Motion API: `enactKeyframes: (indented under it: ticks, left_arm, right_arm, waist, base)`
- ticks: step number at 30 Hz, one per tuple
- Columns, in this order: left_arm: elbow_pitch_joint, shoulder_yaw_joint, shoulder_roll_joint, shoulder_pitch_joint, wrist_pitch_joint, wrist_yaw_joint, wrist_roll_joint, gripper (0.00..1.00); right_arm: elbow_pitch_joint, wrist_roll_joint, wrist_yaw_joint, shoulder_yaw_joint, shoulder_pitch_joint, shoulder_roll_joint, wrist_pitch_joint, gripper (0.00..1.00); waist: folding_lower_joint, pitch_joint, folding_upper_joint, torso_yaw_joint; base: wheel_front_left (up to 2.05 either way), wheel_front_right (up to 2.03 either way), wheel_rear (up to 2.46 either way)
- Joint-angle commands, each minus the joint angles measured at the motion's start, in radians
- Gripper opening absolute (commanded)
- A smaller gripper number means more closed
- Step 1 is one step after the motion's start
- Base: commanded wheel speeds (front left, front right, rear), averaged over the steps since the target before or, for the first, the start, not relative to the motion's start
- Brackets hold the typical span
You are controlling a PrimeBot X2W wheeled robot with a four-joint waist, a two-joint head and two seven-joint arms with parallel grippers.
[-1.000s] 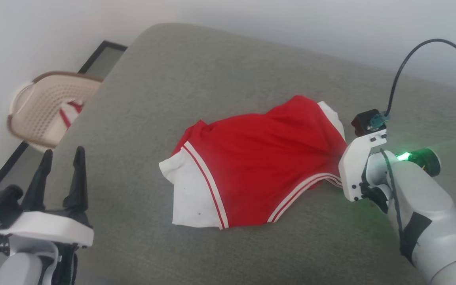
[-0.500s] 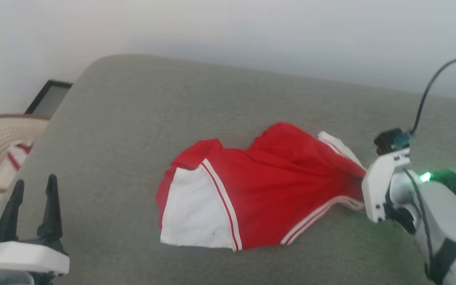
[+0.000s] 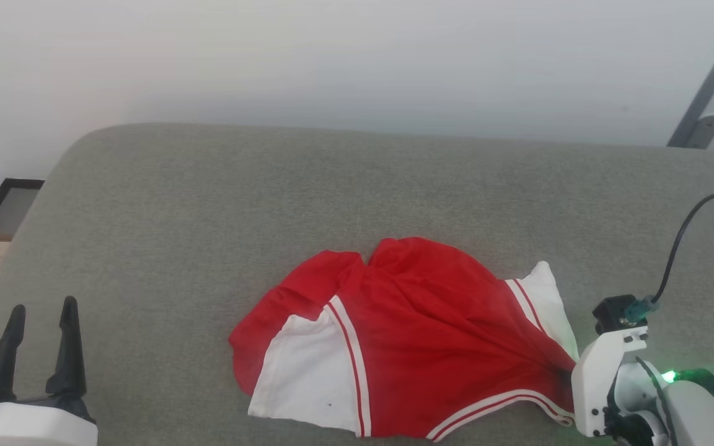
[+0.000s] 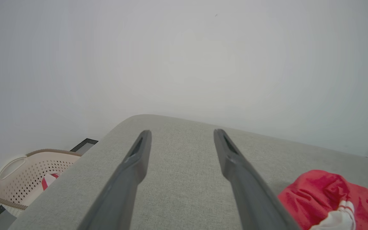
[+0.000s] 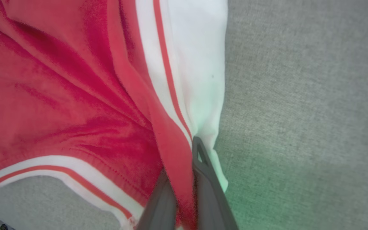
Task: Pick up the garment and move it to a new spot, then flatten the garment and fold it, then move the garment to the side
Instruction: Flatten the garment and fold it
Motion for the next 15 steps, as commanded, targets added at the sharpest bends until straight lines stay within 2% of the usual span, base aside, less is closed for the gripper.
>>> enactKeyframes:
  ticks: [1,2,3,9,15]
  left_arm:
    - [0.004,0.004,0.001,0.009,-0.004,-0.009,0.004,1.00]
    - [0.007,0.004,0.003,0.008,-0.004,-0.011,0.010,1.00]
    - [0.009,0.005,0.004,0.006,-0.004,-0.016,0.011,1.00]
    - [0.010,0.029,-0.004,-0.001,-0.004,-0.034,0.023,1.00]
    - [0.007,0.047,-0.015,-0.011,-0.004,-0.050,0.033,1.00]
  right_arm:
    - [-0.001,-0.014,0.000,-0.016,0.023,0.017,0.009,0.44]
    - [-0.007,-0.025,0.000,-0.027,0.027,0.026,0.012,0.86]
    - [-0.014,-0.030,0.000,-0.039,0.030,0.037,0.019,1.00]
    - [-0.128,-0.045,0.000,-0.104,0.022,0.066,0.069,1.00]
    - [-0.246,-0.064,0.000,-0.156,0.005,0.066,0.106,1.00]
  waist:
    - [0.0000,0.003,-0.0001,-0.009]
    - [0.0000,0.003,-0.0001,-0.011]
    - [0.0000,0.004,-0.0001,-0.013]
    - [0.0000,0.013,-0.0001,-0.029]
    - [0.0000,0.028,-0.0001,-0.030]
  base:
    - [0.00,0.00,0.00]
    - [0.00,0.00,0.00]
    - [0.00,0.00,0.00]
    - [0.00,0.00,0.00]
    - [0.00,0.00,0.00]
